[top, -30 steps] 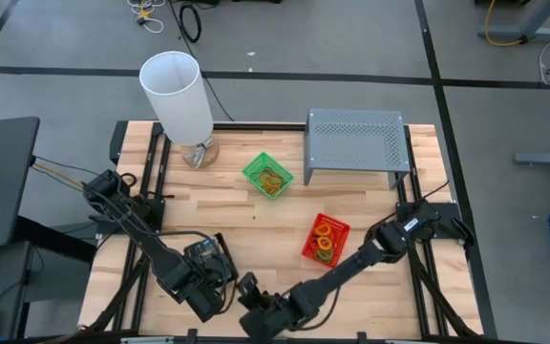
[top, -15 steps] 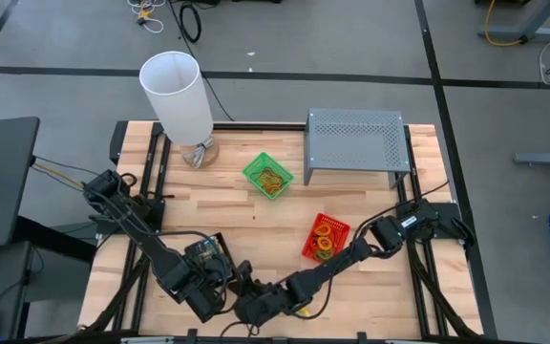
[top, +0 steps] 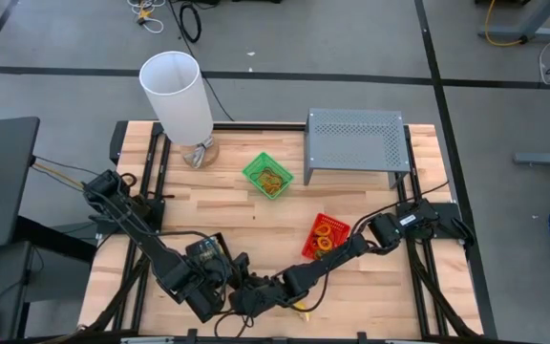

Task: Pick & Place Office Desk Supplies
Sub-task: Put the yellow crayon box into the black bin

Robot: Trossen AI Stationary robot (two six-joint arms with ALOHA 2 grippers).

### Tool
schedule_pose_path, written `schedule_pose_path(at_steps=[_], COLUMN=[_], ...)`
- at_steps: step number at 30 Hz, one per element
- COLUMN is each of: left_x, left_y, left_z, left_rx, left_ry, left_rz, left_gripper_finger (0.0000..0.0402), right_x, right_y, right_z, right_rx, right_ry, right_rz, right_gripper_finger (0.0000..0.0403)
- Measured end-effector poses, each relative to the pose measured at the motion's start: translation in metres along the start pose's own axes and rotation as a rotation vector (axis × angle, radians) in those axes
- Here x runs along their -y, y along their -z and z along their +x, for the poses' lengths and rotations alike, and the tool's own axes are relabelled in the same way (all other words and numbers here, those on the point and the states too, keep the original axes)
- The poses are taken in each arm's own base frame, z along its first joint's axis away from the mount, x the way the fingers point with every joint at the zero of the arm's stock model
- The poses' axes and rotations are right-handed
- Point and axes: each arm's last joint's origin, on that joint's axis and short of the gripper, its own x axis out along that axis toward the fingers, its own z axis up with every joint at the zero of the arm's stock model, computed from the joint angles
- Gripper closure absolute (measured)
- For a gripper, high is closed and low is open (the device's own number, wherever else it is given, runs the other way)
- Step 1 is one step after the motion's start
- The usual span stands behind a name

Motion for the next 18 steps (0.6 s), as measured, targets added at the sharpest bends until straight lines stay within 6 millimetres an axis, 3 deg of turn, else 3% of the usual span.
schedule_pose_path(at_steps=[11,18], left_x=[0.005,0.01], left_y=[-0.002,-0.011], left_z=[-0.009,-0.032], left_rx=[-0.016,0.027], left_ry=[0.053,0.087], left_rz=[0.034,0.08], left_gripper_finger=[0.0199,0.0164], right_x=[0.005,0.007], right_y=[0.002,0.003], right_z=[0.004,0.006], right_rx=[-0.004,0.023], right_ry=[0.012,-0.039], right_rz=[0.011,0.039], right_gripper_finger=[0.0403,0.0403])
